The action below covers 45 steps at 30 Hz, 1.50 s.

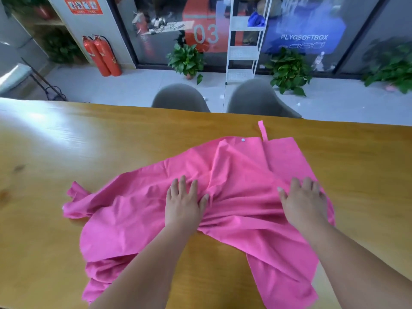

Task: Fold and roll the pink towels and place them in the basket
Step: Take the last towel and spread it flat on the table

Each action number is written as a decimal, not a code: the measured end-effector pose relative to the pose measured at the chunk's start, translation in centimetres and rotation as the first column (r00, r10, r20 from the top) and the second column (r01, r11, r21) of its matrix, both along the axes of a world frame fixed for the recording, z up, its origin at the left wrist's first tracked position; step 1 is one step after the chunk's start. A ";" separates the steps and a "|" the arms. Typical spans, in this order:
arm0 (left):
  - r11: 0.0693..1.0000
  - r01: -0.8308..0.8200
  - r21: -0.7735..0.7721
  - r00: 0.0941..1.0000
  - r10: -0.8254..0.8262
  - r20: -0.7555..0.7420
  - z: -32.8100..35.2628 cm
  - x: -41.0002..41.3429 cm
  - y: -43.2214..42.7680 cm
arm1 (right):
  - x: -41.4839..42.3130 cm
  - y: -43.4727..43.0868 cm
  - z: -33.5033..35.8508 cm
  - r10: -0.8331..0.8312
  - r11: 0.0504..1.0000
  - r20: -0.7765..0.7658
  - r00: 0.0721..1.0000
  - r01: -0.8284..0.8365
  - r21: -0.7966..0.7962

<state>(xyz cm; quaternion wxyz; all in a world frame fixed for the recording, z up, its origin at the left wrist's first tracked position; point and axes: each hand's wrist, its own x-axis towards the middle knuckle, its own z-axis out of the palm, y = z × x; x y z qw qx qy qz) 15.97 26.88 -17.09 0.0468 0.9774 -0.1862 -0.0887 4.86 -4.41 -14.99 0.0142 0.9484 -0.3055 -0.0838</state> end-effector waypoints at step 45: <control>0.902 0.400 -0.163 0.905 -0.361 0.226 -2.1 10.0 -6.1 | 2.1 4.3 -3.7 0.263 0.961 0.153 0.953 -0.273 0.050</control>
